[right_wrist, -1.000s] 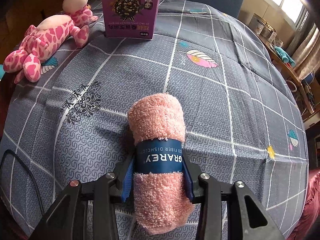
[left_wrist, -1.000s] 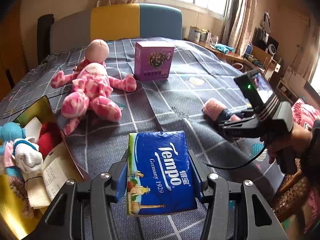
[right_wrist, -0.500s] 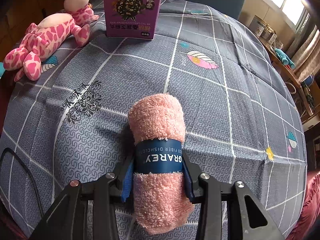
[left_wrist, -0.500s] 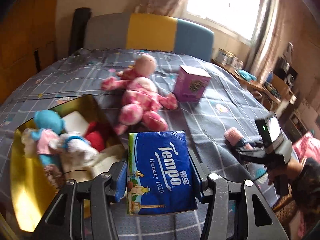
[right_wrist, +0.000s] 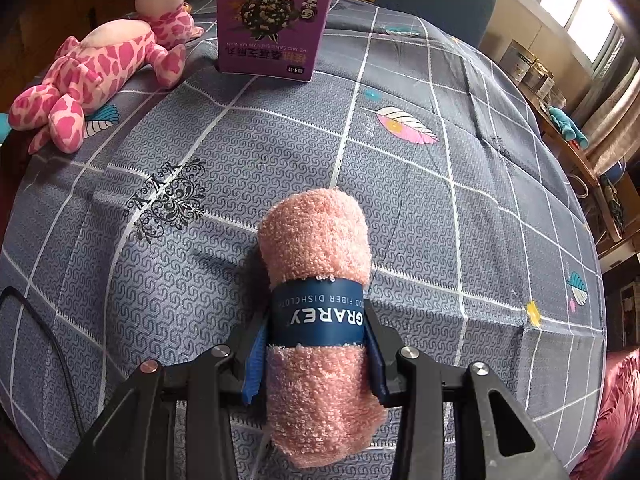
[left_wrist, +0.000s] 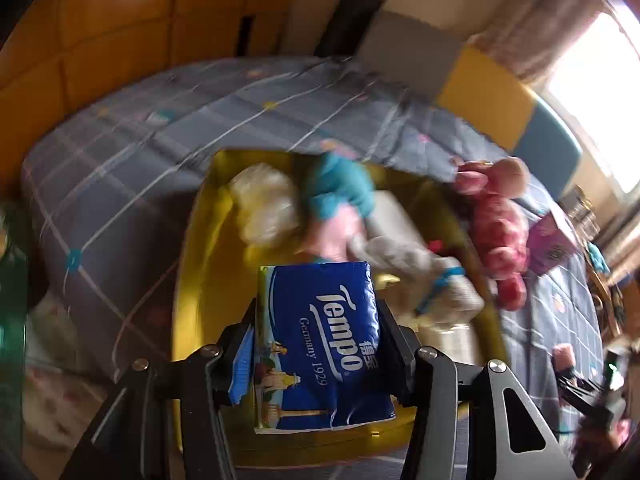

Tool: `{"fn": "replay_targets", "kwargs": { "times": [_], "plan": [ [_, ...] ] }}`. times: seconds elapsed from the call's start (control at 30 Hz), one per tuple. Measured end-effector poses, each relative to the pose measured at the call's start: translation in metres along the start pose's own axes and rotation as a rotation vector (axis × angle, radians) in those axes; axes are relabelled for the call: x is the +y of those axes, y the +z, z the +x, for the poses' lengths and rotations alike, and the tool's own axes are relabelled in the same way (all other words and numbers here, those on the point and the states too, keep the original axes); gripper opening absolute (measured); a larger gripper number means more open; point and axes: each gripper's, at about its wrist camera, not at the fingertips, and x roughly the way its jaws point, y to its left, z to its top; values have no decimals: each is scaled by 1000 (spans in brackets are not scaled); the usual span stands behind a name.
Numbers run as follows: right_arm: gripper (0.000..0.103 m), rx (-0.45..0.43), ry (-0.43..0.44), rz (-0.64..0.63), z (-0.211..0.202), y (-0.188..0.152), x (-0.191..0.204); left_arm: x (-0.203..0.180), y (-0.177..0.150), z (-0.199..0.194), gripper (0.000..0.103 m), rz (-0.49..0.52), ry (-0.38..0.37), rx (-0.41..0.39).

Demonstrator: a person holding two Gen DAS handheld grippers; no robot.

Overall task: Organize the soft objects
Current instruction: 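Carry the Tempo pack into the gold tray and open the left gripper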

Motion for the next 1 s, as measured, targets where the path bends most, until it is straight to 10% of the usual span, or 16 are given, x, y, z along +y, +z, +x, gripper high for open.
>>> {"fn": "replay_targets", "kwargs": {
  "times": [1.0],
  "plan": [
    [41, 2, -17, 4, 1, 1, 0, 3, -9, 60, 62, 103, 215, 62]
  ]
}}
